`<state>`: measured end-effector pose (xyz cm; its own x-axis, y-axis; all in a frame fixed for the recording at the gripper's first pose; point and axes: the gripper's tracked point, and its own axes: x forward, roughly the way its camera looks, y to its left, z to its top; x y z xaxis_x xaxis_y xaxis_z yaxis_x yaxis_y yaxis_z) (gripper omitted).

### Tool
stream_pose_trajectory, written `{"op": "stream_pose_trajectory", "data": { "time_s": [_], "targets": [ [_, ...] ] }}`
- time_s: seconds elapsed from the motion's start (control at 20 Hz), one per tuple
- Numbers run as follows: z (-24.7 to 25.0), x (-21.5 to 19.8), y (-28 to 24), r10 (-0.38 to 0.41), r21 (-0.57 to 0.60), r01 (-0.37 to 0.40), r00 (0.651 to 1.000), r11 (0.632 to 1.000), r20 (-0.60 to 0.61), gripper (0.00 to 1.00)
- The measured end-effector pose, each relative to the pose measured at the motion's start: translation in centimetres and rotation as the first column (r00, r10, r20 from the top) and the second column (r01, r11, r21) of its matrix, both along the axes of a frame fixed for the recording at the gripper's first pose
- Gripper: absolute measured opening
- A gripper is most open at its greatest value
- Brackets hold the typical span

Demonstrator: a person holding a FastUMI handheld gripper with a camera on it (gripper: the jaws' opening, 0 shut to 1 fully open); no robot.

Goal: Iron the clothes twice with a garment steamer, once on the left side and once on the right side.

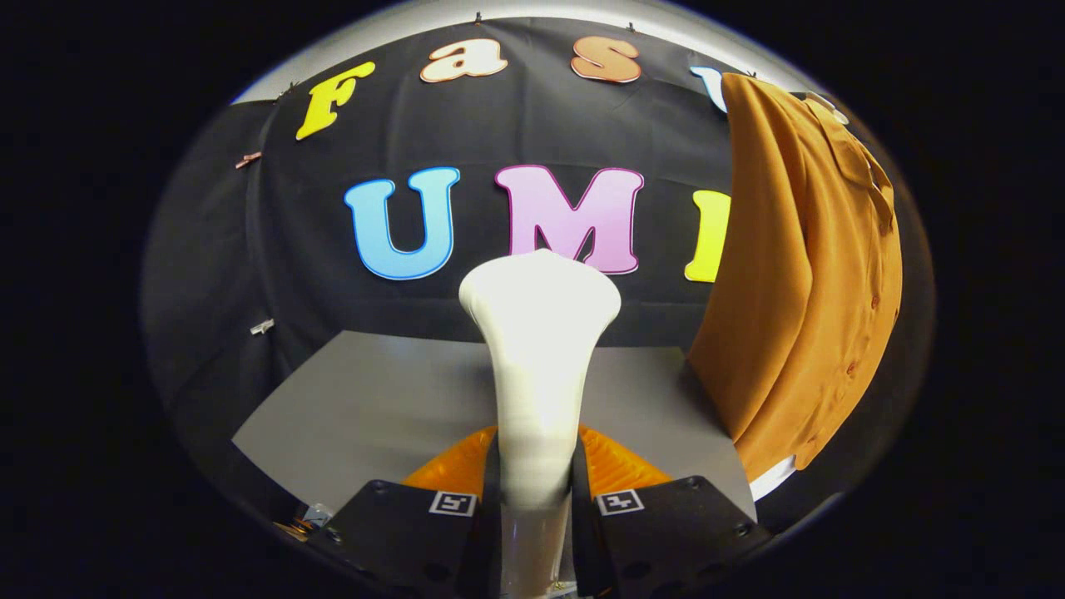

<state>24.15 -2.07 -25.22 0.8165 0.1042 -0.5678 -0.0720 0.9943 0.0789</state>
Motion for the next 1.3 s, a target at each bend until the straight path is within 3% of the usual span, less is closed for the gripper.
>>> {"op": "stream_pose_trajectory", "data": {
  "time_s": [0.2, 0.4, 0.6, 0.9, 1.0, 1.3],
  "targets": [
    [3.5, -1.2, -1.2, -0.004, 0.042, 0.002, 0.998, 0.999, 0.069, 0.37],
    [8.4, -1.6, -4.5, -0.058, 0.068, 0.046, 0.981, 0.997, 0.186, 0.37],
    [11.4, -2.1, -11.2, -0.184, 0.062, 0.174, 0.948, 0.983, 0.26, 0.37],
    [11.7, -3.1, -21.7, -0.355, 0.011, 0.367, 0.893, 0.93, 0.277, 0.37],
    [11.4, -2.8, -23.3, -0.359, -0.002, 0.373, 0.892, 0.928, 0.274, 0.37],
    [8.9, -0.8, -25.7, -0.293, 0.01, 0.299, 0.928, 0.954, 0.231, 0.37]
  ]
}}
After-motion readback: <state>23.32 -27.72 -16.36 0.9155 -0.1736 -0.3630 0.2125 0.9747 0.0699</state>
